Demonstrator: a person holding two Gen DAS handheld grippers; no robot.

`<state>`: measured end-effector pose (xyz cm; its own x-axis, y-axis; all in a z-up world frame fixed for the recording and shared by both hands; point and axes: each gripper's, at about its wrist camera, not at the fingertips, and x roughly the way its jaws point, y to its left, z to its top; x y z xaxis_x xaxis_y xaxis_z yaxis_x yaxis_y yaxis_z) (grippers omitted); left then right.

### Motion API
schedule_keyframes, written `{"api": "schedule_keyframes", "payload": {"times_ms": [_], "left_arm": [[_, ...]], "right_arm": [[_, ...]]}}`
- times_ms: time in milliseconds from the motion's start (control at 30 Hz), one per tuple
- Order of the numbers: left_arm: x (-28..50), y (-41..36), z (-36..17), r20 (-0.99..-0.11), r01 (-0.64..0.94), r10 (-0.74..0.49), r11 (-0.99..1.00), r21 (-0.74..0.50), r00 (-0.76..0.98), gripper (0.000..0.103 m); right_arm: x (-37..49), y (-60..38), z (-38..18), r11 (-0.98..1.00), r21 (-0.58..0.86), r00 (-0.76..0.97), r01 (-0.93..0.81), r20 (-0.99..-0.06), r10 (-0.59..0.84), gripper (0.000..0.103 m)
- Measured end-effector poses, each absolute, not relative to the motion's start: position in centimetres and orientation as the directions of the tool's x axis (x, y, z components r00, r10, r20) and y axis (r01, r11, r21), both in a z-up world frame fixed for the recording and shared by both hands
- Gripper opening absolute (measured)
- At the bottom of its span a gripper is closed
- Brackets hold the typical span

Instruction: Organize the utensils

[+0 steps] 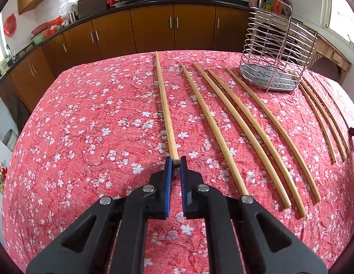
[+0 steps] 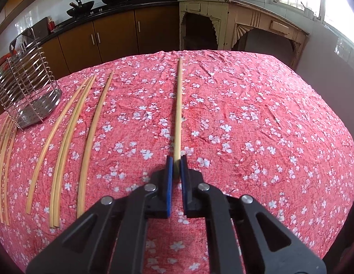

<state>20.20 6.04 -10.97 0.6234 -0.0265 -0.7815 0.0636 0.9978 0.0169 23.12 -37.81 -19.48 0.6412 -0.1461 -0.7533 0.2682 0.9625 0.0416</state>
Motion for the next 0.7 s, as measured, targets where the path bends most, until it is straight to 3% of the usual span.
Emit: {"api": "schedule_keyframes", "payload": {"times_ms": [300, 700], "left_arm": [[17.7, 7.6, -7.2, -0.706, 0.08, -0.07, 0.997, -0.019, 0.704, 0.007], [15.1, 7.9, 1.5, -0.475, 0.058, -0.071, 0.997, -0.042, 0.877, 0.007]], "right_arm": [[20.2, -37.6, -16.7, 0.968, 0.031, 0.721, 0.249, -0.673, -0.164, 0.007], [17.2, -36.3, -7.1, 0.976, 0.04, 0.897, 0.213, -0.403, -0.179, 0.007]]}}
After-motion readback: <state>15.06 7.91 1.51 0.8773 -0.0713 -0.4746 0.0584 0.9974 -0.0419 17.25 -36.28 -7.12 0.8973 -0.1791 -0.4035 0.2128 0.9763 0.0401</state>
